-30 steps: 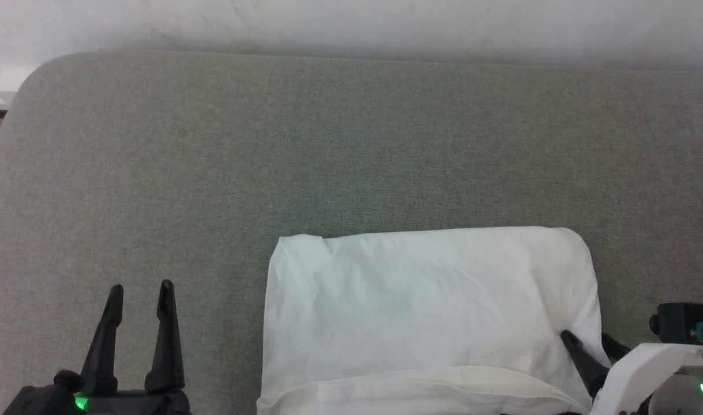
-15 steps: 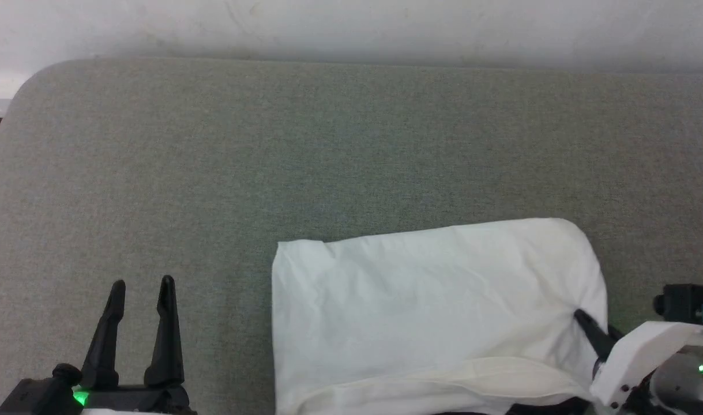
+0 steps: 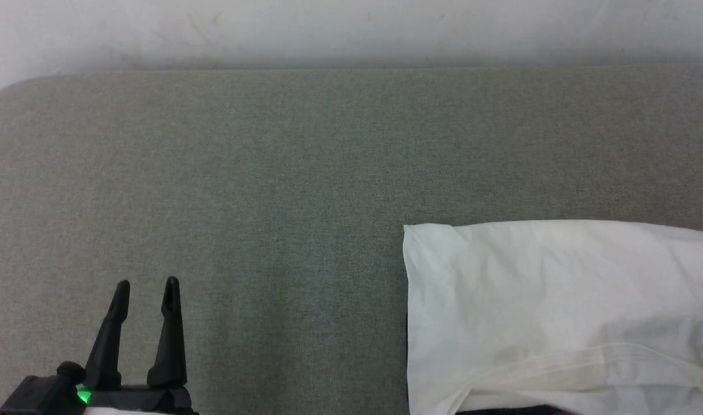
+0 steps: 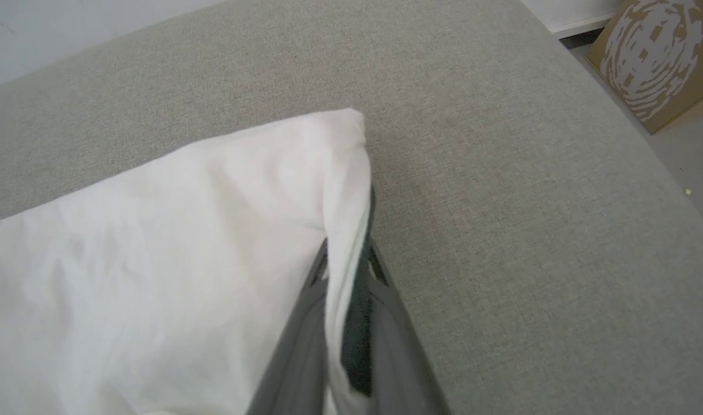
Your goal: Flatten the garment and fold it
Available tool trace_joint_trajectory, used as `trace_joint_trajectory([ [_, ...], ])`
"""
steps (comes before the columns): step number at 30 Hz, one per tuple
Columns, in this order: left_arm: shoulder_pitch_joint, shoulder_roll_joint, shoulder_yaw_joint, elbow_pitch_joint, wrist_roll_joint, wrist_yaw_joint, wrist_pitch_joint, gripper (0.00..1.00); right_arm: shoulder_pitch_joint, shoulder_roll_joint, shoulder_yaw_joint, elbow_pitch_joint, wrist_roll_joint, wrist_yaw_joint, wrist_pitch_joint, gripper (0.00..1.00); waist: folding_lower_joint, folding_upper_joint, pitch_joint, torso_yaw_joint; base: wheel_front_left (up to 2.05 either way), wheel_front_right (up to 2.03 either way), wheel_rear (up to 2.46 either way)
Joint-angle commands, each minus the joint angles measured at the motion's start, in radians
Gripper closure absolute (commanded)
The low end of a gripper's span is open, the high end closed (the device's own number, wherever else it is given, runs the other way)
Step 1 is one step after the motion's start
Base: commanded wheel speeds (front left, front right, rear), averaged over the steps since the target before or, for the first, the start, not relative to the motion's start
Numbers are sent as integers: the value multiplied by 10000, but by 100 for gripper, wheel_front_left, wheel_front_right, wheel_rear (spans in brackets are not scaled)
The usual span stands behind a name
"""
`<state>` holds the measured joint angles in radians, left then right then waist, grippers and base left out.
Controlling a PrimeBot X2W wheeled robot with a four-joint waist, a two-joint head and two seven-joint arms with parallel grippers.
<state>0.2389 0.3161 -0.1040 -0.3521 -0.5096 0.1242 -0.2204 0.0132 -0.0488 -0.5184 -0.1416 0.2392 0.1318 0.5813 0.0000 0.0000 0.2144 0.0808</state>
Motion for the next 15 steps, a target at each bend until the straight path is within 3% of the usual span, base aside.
trace_joint_trajectory([
  [1, -104, 32, -37, 7, -23, -23, 15, 0, 120, -14, 68, -169, 109, -11, 59, 100, 0, 0, -49, -85, 0, 0, 0],
  [15, -156, -124, -428, 272, -150, -126, 69, 0, 1099, -14, 4365, -1996, 1173, -11, 1069, 100, 0, 0, -393, -13, 0, 0, 0],
])
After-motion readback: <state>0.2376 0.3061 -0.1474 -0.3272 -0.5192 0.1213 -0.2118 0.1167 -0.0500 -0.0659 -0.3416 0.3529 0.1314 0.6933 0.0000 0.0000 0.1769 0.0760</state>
